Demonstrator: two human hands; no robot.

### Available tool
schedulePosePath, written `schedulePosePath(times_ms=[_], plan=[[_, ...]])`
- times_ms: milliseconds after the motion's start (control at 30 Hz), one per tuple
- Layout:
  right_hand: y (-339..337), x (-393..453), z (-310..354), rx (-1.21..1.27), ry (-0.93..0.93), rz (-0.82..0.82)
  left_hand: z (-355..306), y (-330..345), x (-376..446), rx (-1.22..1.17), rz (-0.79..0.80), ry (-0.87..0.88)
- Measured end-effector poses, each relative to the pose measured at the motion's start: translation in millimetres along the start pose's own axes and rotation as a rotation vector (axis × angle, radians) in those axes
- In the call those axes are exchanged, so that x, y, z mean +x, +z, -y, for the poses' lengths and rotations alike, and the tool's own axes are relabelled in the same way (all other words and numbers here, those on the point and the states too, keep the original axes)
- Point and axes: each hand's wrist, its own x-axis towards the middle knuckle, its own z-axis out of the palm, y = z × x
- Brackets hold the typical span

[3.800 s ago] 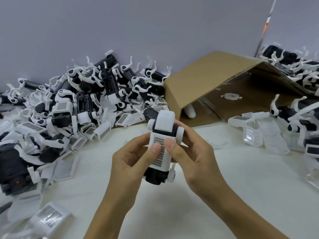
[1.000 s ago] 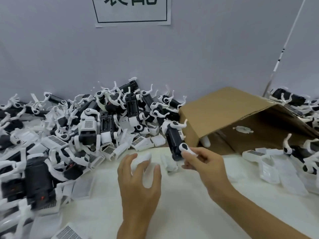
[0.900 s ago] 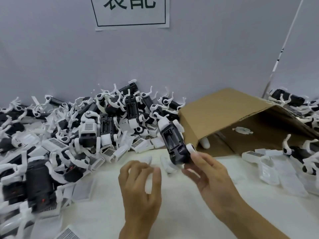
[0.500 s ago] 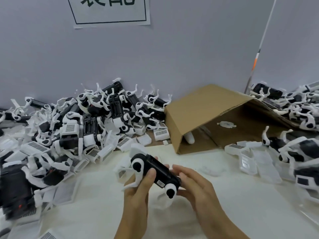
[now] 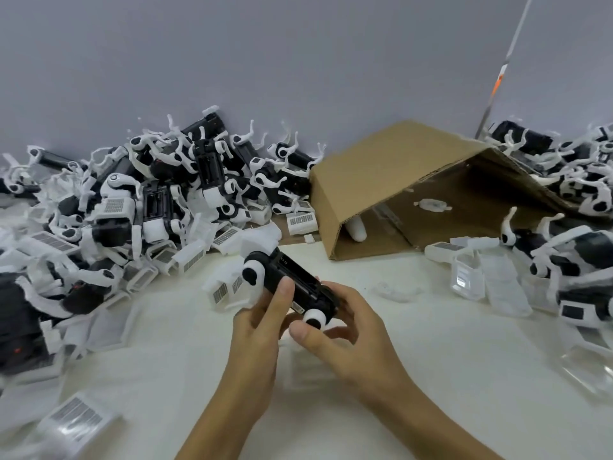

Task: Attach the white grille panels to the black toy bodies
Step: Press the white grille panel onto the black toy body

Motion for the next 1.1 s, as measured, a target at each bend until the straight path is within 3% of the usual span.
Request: schedulePosePath(times_ms=[167, 267, 400, 467, 633, 733, 900, 1033, 1100], plan=[[2.4, -0.3, -4.3, -0.092, -0.06, -0.064, -0.7, -1.7, 0.7, 0.083, 0.017, 0.017], [-1.5, 2.5, -3.8, -0.148, -0.098, 0.016, -9.8, -7.1, 2.0, 0.227, 0.004, 0.112], [-11.6, 5.3, -3.4, -0.17, -0.256, 0.082, -21.9, -33.5, 8.9, 1.13, 0.007, 0.672], [-11.6, 4.2, -2.3, -0.17, -0.318, 0.092, -20.6, -35.1, 9.5, 1.336, 0.106, 0.781], [-15.5, 2.2, 1.2, -0.243, -0.43, 0.028, -19.3, -31.0, 3.7, 1.341, 0.264, 0.686], [-13.3, 0.4, 6.1, -0.223, -0.471, -0.039, -16.4, -30.4, 3.3, 1.339, 0.22, 0.718], [-8.3, 1.9, 8.4, 0.131, -0.184, -0.092, -6.0, -21.7, 2.9, 1.474, 0.028, 0.824], [-8.1, 4.1, 11.1, 0.143, -0.072, -0.13, 7.1, -12.2, 3.0, 1.484, -0.092, 0.784], [-7.1, 6.4, 12.2, 0.192, 0.017, -0.103, 7.0, -13.9, 6.0, 1.406, -0.174, 0.892]])
